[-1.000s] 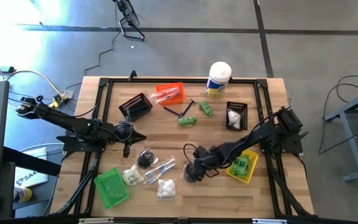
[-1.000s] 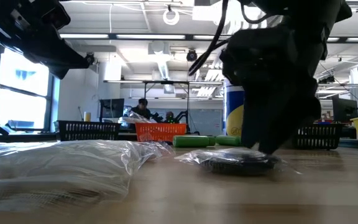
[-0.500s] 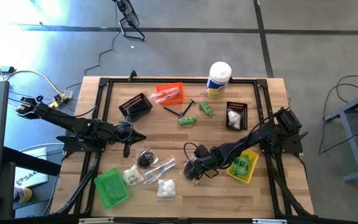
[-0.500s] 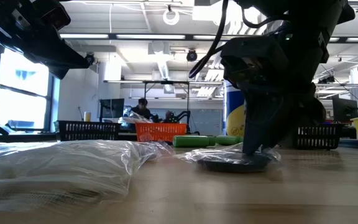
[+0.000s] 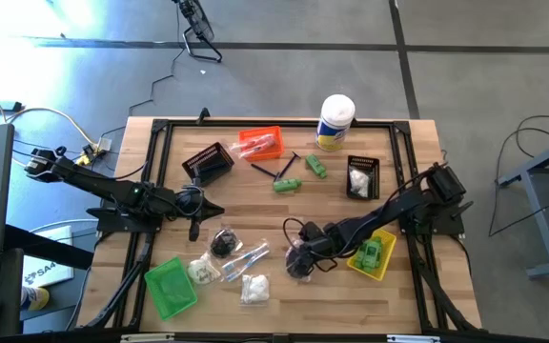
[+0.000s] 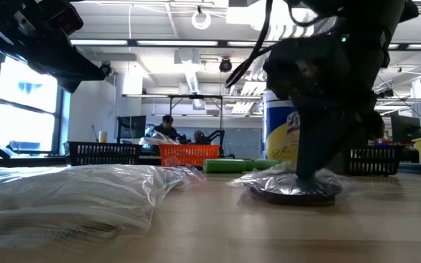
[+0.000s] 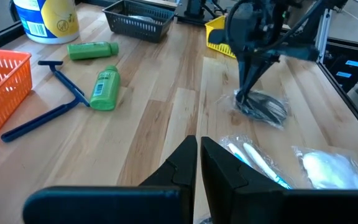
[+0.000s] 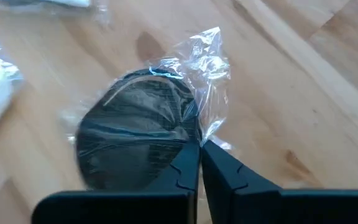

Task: Pick & Place Travel size toiletries
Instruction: Put the black hairbrush into the green bin

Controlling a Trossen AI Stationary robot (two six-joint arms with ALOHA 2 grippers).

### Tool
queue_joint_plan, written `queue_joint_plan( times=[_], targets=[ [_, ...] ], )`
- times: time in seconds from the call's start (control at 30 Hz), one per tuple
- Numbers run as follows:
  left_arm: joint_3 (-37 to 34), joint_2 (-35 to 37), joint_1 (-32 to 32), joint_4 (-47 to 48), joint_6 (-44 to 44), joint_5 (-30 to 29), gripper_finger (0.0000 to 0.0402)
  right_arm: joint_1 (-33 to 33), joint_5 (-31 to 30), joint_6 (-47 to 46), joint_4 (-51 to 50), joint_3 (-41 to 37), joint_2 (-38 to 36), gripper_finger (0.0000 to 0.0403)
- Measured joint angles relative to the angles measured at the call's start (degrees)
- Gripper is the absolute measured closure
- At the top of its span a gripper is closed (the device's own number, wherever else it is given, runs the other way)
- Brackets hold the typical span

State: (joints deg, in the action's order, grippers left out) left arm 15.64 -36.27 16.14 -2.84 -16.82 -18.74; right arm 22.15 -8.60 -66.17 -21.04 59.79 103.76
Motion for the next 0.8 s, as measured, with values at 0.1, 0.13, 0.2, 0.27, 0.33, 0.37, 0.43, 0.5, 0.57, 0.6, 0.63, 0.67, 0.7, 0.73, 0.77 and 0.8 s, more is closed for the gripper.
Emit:
queue_joint_plan(
  times=[0.1,0.13,0.2,0.27,0.33,0.37,0.43,0.5,0.57,0.6,0.63,0.67,0.7,0.73,0.77,0.8],
  targets=[
    [0.0,0.0,0.0,0.0,0.0,0.0,0.0382,-0.2,-0.6,1.0,-0.7,0.0,-2.3,0.0398],
    [0.0,0.0,0.0,0.0,0.0,0.0,0.0382,-0.2,-1.2,1.5,-0.9,0.0,-3.2,0.0399],
    [0.0,0.0,0.0,0.0,0.0,0.0,0.0382,-0.2,-2.7,2.2,-1.1,0.0,-4.9,0.0399],
    [0.0,0.0,0.0,0.0,0.0,0.0,0.0382,-0.2,-4.2,3.0,-1.7,0.0,-6.7,0.0400],
    [0.0,0.0,0.0,0.0,0.0,0.0,0.0382,-0.2,-5.5,3.5,-2.0,0.0,-8.8,0.0400],
    [0.0,0.0,0.0,0.0,0.0,0.0,0.0382,-0.2,-6.2,3.5,-1.8,0.1,-9.7,0.0400],
    [0.0,0.0,0.0,-0.1,0.0,0.0,0.0382,-0.4,-7.0,4.4,-2.0,0.1,-11.4,0.0400],
    [0.0,0.0,0.0,0.0,0.0,0.0,0.0382,-0.6,-7.6,5.6,-2.0,0.0,-13.2,0.0400],
    [0.0,0.0,0.0,-0.1,0.0,0.0,0.0382,-0.9,-8.5,6.3,-1.8,0.1,-14.6,0.0400],
    [0.0,0.0,0.0,-0.1,0.0,0.0,0.0382,-0.9,-9.1,6.7,-2.0,0.1,-15.4,0.0400],
    [0.0,0.0,0.0,0.0,0.0,0.0,0.0382,-0.9,-9.4,7.1,-2.1,0.1,-16.0,0.0400],
    [0.0,0.0,0.0,0.0,0.0,0.0,0.0382,-1.1,-9.6,7.7,-1.8,0.1,-16.6,0.0400],
    [0.0,0.0,0.0,-0.1,0.0,0.0,0.0382,-1.3,-10.0,7.9,-1.2,0.1,-17.3,0.0400],
    [0.0,0.0,0.0,0.0,0.0,0.0,0.0382,-1.5,-10.5,8.0,-1.0,0.1,-17.8,0.0400],
    [0.0,0.0,0.0,0.0,0.0,0.0,0.0382,-1.6,-10.9,8.1,-1.0,0.1,-18.3,0.0400],
    [0.0,0.0,0.0,-0.1,0.0,0.0,0.0382,-1.7,-11.4,8.4,-1.0,0.1,-18.7,0.0400]
  ],
)
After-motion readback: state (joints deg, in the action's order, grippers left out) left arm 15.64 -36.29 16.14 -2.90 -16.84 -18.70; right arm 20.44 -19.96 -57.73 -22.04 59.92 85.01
